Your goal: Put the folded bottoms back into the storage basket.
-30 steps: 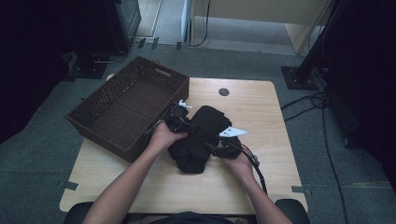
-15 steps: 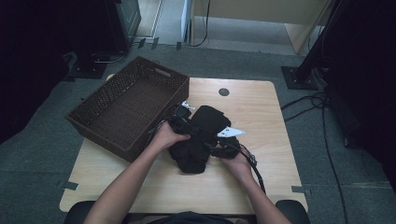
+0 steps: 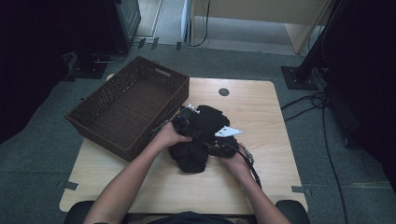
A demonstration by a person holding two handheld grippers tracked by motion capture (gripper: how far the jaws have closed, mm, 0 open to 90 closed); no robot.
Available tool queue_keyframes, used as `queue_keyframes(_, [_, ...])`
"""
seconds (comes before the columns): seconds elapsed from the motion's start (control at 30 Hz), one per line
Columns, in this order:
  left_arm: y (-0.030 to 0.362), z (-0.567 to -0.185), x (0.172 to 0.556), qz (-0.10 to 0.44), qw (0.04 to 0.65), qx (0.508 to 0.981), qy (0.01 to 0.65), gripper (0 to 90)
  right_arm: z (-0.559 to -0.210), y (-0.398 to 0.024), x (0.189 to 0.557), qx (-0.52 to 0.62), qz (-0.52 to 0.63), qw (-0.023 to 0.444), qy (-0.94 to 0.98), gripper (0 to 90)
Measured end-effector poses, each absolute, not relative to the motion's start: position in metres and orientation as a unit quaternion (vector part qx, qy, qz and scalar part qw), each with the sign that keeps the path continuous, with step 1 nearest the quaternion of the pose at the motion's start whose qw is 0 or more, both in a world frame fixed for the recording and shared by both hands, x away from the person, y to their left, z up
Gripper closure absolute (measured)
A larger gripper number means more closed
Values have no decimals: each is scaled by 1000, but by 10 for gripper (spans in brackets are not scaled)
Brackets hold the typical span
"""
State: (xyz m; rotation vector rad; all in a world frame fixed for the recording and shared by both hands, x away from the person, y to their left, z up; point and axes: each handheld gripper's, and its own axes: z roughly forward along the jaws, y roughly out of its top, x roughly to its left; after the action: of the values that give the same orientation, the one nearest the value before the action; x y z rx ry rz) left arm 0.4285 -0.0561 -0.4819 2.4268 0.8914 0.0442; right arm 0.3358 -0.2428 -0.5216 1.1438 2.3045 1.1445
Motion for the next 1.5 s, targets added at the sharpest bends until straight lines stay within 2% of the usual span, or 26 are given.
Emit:
queue_keyframes(0.23, [-54, -480, 426, 26, 278, 904, 324, 350, -522, -241, 335, 400, 399, 166, 808, 424])
queue_keyframes(0.27, [-55, -480, 426, 31, 277, 905, 322, 350, -522, -241, 335, 399, 398, 167, 809, 424])
queue_keyframes(0.5, [-53, -476, 421, 55, 288, 903, 314, 643, -521, -242, 333, 401, 418, 158, 799, 400])
queue_keyframes(0.57, [-51, -475, 422, 54, 290, 902, 315, 671, -519, -243, 332, 397, 429, 162, 795, 386])
queue_keyframes(0.73, [-46, -468, 428, 50, 282, 901, 325, 709, -514, -249, 329, 401, 418, 163, 799, 384])
queue_keyframes(1.1, [-36, -454, 430, 46, 278, 894, 348, 713, -522, -248, 331, 404, 391, 160, 811, 384])
queue_keyframes(1.5, [-28, -400, 430, 60, 297, 894, 331, 721, -523, -248, 331, 397, 383, 169, 816, 374])
